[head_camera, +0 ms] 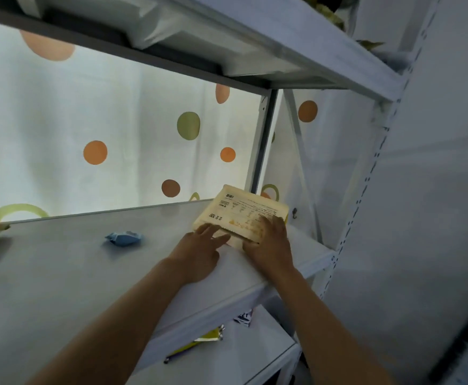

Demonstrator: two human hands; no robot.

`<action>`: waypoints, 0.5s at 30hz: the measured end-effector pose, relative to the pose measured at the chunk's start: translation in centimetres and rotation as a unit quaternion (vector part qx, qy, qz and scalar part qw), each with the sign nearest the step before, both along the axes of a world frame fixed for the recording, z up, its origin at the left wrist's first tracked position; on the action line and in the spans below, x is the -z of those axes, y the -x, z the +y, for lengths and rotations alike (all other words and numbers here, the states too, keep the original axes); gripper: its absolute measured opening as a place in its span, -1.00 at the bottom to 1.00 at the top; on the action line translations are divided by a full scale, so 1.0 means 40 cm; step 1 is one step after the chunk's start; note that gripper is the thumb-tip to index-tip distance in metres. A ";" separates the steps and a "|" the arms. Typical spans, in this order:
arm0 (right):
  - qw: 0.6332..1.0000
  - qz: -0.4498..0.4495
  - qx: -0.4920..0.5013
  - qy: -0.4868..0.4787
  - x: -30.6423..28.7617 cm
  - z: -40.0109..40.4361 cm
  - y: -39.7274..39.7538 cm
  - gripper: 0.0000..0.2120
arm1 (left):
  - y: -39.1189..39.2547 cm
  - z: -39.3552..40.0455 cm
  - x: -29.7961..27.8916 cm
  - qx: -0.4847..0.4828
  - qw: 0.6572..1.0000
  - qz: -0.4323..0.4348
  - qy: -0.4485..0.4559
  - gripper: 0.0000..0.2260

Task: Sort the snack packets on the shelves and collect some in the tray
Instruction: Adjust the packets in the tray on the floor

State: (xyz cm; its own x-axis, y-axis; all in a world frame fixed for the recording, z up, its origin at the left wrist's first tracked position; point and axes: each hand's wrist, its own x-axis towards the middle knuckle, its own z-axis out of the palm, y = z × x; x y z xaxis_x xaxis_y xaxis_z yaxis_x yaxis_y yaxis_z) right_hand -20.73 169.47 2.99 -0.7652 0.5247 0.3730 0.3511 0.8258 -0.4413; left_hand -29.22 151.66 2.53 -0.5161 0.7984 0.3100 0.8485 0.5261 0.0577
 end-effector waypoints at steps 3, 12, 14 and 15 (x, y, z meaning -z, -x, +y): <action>0.999 0.044 0.032 0.003 0.029 0.012 0.017 -0.27 | 0.027 0.033 0.008 -0.014 0.999 -0.037 0.017 -0.50; 0.983 0.036 0.050 -0.174 0.024 0.012 0.038 -0.56 | 0.051 0.051 0.024 -0.021 0.998 -0.057 0.005 -0.50; 0.979 0.033 0.051 -0.195 0.020 0.007 0.036 -0.61 | 0.049 0.048 0.024 -0.020 0.998 -0.052 0.002 -0.48; 0.980 0.038 0.058 -0.186 0.019 0.006 0.033 -0.62 | 0.048 0.045 0.022 -0.019 0.999 -0.049 0.001 -0.44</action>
